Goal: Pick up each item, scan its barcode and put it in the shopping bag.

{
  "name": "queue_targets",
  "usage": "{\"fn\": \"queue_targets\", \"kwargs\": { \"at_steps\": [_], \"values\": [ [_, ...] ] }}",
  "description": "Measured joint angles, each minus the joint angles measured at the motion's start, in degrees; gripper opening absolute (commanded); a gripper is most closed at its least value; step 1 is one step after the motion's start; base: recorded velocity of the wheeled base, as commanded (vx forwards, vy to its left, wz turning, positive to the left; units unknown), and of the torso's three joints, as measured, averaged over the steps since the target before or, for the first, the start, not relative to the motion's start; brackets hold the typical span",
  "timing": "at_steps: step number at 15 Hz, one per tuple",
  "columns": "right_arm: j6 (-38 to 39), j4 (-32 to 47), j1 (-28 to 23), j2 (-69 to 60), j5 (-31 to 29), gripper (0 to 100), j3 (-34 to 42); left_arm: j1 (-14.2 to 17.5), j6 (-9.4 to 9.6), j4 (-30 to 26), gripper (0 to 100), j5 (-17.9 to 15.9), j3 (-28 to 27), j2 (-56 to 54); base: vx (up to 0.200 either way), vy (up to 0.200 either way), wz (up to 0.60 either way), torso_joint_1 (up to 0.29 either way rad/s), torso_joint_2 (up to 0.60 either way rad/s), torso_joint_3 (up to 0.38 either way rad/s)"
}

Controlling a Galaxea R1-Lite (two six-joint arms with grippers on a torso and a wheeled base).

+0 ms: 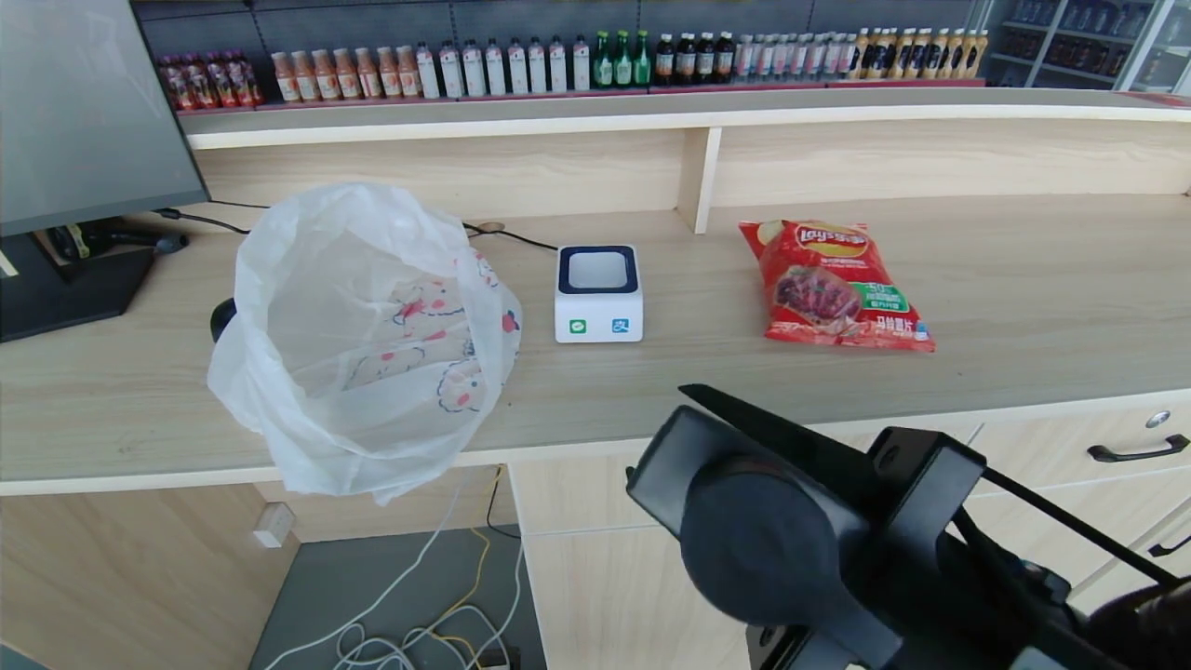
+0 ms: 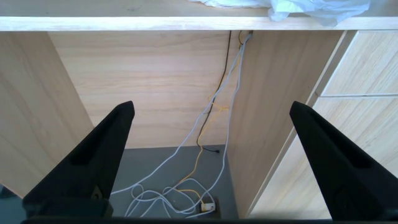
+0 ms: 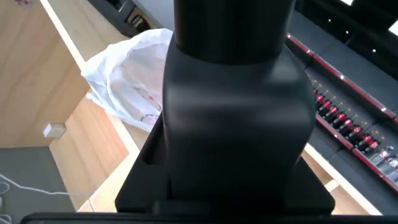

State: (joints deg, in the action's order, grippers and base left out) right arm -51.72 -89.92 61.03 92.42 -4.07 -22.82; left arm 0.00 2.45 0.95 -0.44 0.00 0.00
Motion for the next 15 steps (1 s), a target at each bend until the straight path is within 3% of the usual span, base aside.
{"fn": "queue_targets", "kwargs": {
  "at_steps": [5,10,15],
  "values": [
    [18.8,0.0,-2.4,-1.4,-4.6,0,0.2,0.0,0.06,0.0,100,0.0,0.0,0.0,0.000,0.000,0.00,0.000,0.00,0.000],
    [43.2,0.2,-15.5,-3.4,-4.7,0,3.2,-0.1,-0.05,-1.0,100,0.1,0.0,0.0,0.000,0.000,0.00,0.000,0.00,0.000],
    [49.4,1.0,-23.5,-4.6,-5.0,0,3.5,-0.1,-0.10,-1.0,100,0.0,0.0,0.0,0.000,0.000,0.00,0.000,0.00,0.000]
  ]
}}
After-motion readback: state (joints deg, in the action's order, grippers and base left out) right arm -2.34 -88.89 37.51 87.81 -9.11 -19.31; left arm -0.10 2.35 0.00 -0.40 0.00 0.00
